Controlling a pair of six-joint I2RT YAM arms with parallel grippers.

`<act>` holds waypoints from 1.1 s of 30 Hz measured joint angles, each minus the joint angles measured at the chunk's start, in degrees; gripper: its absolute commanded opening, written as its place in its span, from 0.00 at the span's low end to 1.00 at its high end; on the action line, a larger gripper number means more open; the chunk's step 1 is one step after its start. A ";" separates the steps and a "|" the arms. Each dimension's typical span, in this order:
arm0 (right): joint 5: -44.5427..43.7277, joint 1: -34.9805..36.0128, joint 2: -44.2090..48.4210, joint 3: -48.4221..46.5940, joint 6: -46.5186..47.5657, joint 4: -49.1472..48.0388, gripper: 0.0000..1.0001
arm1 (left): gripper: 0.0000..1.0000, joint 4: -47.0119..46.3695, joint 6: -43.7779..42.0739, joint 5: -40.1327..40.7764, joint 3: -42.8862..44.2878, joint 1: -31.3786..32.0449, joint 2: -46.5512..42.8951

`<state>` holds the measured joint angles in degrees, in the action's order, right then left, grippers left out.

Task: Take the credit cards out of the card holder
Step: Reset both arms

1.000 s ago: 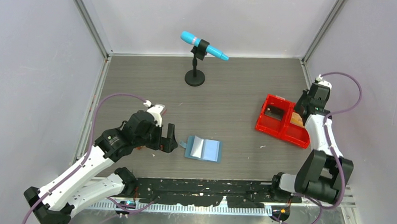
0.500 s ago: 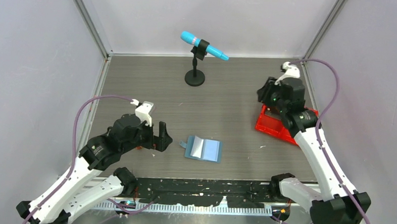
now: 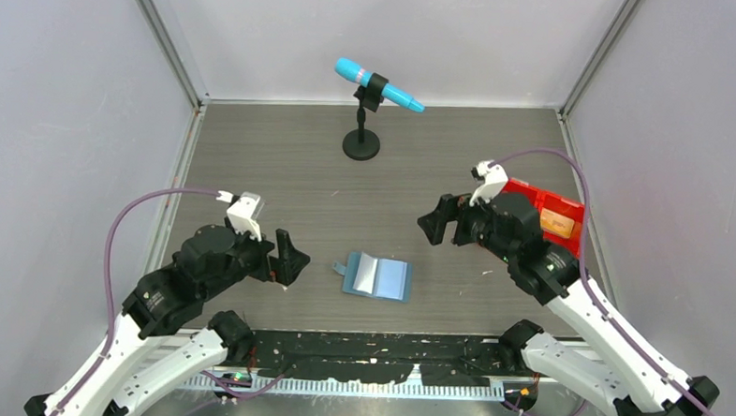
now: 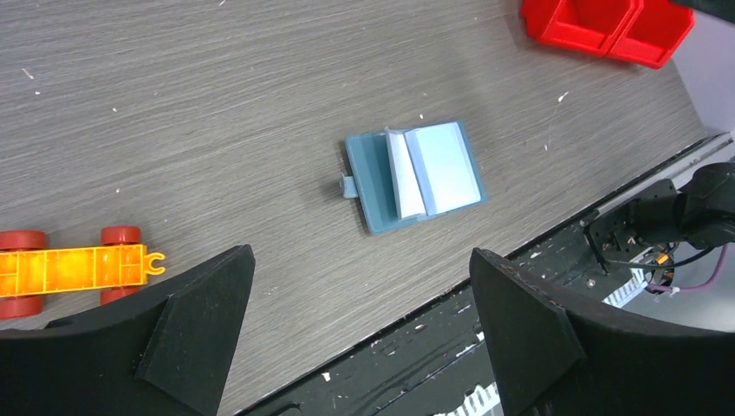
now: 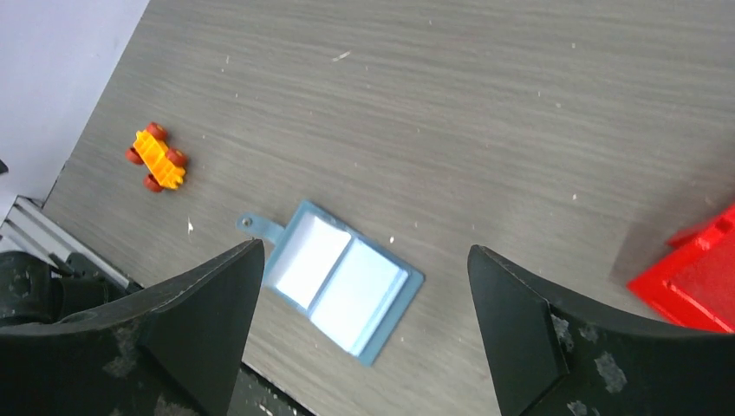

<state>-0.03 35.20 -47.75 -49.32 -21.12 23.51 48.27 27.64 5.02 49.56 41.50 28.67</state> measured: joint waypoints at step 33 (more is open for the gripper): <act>-2.21 0.00 19.65 6.21 -4.07 6.78 0.95 | 0.99 -1.09 3.43 2.08 -2.23 0.00 -7.48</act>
<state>-2.24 35.20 -28.10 -43.11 -25.19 30.28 47.18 31.07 7.09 47.33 41.50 21.19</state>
